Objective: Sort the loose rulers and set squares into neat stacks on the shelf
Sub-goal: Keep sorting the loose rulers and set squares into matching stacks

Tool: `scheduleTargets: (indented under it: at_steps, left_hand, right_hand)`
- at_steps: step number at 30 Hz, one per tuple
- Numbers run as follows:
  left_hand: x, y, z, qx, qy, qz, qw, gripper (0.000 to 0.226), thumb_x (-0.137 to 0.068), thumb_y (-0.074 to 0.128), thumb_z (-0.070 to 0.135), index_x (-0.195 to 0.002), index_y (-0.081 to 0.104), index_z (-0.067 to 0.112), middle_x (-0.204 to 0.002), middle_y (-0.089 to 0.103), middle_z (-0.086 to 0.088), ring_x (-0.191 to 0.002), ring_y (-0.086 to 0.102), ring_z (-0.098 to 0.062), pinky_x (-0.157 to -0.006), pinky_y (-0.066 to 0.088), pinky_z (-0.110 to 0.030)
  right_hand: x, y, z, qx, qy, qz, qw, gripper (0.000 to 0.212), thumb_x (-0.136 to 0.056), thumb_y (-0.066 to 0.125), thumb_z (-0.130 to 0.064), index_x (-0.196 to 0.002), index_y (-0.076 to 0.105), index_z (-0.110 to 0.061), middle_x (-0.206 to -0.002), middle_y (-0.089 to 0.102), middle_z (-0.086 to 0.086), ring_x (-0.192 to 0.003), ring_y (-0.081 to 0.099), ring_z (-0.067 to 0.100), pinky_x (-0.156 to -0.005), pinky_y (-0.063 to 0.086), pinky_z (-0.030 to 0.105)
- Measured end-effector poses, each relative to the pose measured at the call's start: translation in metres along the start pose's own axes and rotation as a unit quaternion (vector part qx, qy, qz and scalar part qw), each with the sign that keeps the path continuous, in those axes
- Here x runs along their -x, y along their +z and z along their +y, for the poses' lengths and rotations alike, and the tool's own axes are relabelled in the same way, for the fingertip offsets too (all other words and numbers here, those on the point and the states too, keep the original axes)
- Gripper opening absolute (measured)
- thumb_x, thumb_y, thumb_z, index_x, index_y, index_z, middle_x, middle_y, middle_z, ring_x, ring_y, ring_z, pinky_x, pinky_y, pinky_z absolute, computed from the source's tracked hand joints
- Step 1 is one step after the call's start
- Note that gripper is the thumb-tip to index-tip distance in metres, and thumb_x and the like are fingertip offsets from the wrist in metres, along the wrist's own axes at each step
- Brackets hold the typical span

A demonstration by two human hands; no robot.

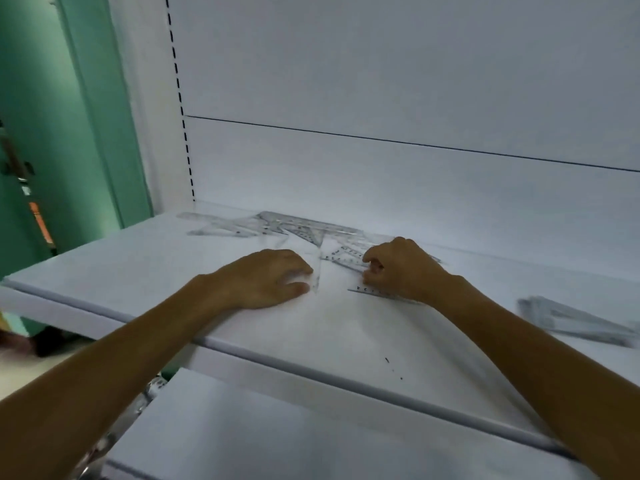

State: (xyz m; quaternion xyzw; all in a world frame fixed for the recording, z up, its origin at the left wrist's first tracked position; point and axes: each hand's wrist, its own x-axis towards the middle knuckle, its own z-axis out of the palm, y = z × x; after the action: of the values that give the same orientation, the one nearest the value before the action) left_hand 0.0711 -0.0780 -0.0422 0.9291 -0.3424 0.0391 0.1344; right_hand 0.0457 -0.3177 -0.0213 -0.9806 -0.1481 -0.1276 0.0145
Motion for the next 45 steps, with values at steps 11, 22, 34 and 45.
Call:
scheduleTargets:
  at_steps: [11,22,34,45]
  left_hand:
    - [0.052,-0.007,0.018,0.029,0.124,0.031,0.991,0.035,-0.084,0.053,0.052,-0.116,0.058,0.036,-0.093,0.047,0.016,-0.089,0.046,-0.003,-0.079,0.039,-0.023]
    - [0.100,0.013,0.021,0.011,0.160,0.090,0.983,0.062,-0.075,0.060,0.060,-0.131,0.048,0.035,-0.109,0.041,0.012,-0.101,0.033,-0.003,-0.084,0.028,-0.014]
    - [0.100,0.009,0.027,-0.004,0.101,0.124,0.987,0.030,-0.097,0.036,0.032,-0.121,0.051,0.023,-0.101,0.051,0.003,-0.095,0.048,-0.019,-0.079,0.031,-0.028]
    - [0.063,0.002,0.060,0.059,0.125,0.124,0.983,0.040,-0.087,0.044,0.043,-0.124,0.047,0.028,-0.118,0.041,0.005,-0.097,0.040,-0.013,-0.083,0.038,-0.029]
  right_hand:
    - [0.029,0.002,-0.033,0.047,0.043,0.134,0.989,0.022,-0.086,0.045,-0.004,-0.099,0.061,0.000,-0.095,0.058,0.014,-0.095,0.051,0.027,-0.069,0.037,0.033]
    - [0.062,-0.001,-0.076,0.096,0.035,0.120,0.988,0.030,-0.092,0.037,-0.013,-0.119,0.049,-0.012,-0.109,0.061,0.012,-0.089,0.058,0.038,-0.067,0.043,0.039]
    - [0.093,-0.006,-0.078,0.029,0.066,0.134,0.988,0.041,-0.097,0.032,-0.041,-0.130,0.050,-0.024,-0.117,0.059,0.008,-0.111,0.050,0.026,-0.096,0.036,0.034]
    - [0.132,-0.021,-0.043,-0.053,0.109,0.184,0.975,0.040,-0.088,0.058,-0.033,-0.123,0.059,-0.013,-0.113,0.059,0.009,-0.107,0.051,0.023,-0.090,0.039,0.027]
